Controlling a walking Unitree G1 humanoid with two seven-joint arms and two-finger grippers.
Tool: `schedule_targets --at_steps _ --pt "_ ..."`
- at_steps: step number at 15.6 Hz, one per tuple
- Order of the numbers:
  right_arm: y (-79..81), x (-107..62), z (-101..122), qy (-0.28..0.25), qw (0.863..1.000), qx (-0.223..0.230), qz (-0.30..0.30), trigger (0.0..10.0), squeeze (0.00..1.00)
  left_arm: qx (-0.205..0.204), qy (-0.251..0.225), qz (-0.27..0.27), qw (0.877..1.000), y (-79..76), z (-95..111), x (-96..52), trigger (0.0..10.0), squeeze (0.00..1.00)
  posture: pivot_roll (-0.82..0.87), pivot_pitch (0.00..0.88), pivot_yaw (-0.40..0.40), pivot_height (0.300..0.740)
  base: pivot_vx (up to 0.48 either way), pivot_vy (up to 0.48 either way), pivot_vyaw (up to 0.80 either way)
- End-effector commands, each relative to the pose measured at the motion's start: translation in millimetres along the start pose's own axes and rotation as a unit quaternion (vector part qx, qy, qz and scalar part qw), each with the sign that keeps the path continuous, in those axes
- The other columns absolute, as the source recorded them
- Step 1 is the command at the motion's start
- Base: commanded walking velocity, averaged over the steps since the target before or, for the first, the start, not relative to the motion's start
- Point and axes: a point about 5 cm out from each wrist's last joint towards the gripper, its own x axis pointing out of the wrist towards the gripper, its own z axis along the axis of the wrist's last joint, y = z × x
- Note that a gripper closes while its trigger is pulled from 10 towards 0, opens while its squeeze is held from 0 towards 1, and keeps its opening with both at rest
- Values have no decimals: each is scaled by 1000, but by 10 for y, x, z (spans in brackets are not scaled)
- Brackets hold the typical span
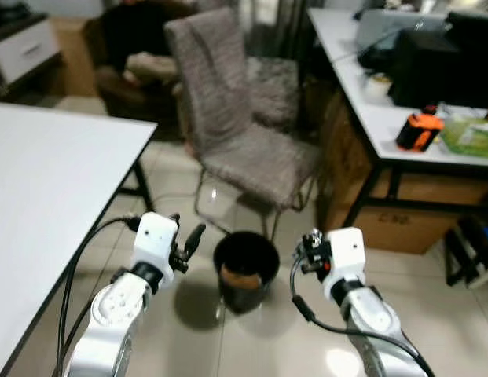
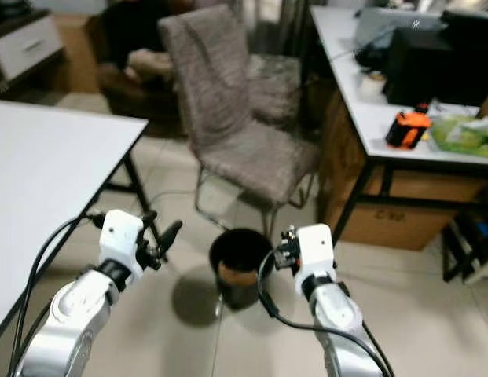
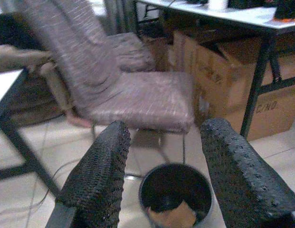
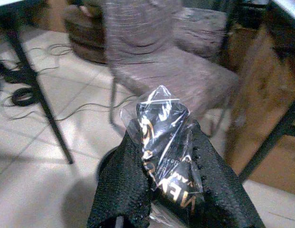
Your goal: Picking trash to rubbish bin
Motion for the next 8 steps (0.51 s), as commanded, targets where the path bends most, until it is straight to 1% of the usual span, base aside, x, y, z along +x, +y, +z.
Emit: schedule_targets --at_steps 1,4,8 --pt "-105 -18 11 0 1000 -4 -16 10000 0 1 -6 -12 1000 -75 34 41 10000 0 -57 52 -22 740 431 0 0" --pt "-103 -5 1 4 1000 -3 -14 10000 0 3 -6 -14 1000 -74 37 41 10000 0 -54 53 -21 740 434 0 0" --pt "-95 17 -74 30 999 -25 -6 10000 0 5 -7 -16 1000 -69 40 41 10000 0 -53 57 -17 740 430 0 0"
